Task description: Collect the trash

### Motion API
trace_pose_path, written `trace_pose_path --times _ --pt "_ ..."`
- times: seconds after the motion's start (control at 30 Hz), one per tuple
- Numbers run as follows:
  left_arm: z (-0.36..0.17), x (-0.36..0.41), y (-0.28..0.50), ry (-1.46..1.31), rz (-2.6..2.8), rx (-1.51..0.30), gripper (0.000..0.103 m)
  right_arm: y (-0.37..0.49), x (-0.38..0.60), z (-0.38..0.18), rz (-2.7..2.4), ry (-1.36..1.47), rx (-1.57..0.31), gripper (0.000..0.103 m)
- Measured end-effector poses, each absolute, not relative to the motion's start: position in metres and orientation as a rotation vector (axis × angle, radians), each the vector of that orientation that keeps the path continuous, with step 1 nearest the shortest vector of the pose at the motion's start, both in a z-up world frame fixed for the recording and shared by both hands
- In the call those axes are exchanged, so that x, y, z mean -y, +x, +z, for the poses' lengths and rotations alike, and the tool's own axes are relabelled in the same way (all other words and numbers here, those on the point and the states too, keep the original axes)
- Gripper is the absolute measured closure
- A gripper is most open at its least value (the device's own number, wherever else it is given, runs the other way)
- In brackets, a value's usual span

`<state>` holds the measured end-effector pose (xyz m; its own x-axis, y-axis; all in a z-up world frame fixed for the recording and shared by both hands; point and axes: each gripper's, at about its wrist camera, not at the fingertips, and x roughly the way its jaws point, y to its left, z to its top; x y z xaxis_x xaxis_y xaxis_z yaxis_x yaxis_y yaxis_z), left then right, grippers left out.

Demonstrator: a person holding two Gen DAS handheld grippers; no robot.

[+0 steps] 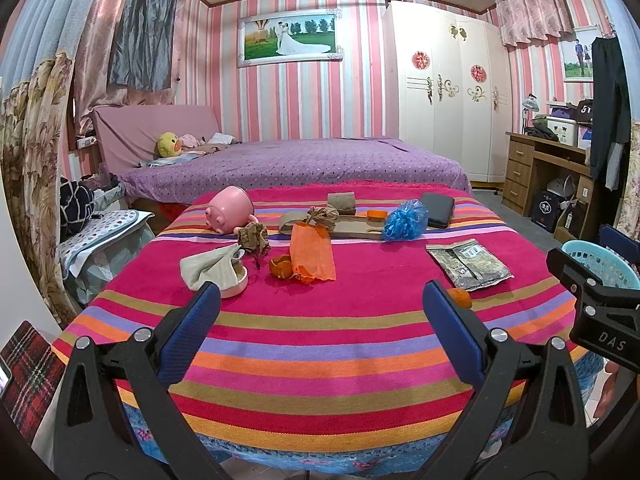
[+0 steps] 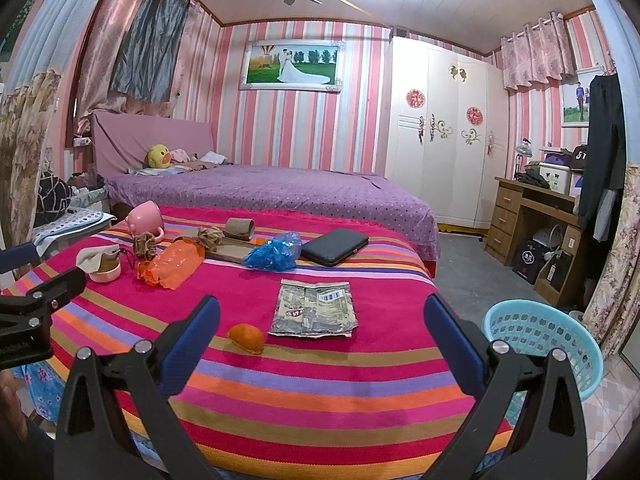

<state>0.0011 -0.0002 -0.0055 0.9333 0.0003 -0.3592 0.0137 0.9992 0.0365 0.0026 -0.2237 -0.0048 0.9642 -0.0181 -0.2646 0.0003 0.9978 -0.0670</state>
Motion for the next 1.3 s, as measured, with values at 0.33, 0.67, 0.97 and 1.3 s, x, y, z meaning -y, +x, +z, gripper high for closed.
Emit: trace_pose_path --times 0.33,0.67,0.97,1.3 --pt "-0.005 0.0 0.001 0.038 -0.006 -0.369 0.005 0.005 0.222 -0.007 -0.013 -0.076 -0.275 0.004" --pt "-0.009 -0.003 0.002 0.037 -0.007 -0.37 0.005 0.008 0.22 -0.01 -0.016 -0.073 -0.275 0.004" --pt "-0.011 -0.003 0.003 0.036 -0.006 -0.371 0.005 0.01 0.219 -0.011 -0.018 -0.071 -0.276 0.004" --pt "-0.011 -0.005 0.002 0.037 -0.007 -0.371 0.005 0.013 0.219 -0.015 -0.019 -0.066 -0.281 0.004"
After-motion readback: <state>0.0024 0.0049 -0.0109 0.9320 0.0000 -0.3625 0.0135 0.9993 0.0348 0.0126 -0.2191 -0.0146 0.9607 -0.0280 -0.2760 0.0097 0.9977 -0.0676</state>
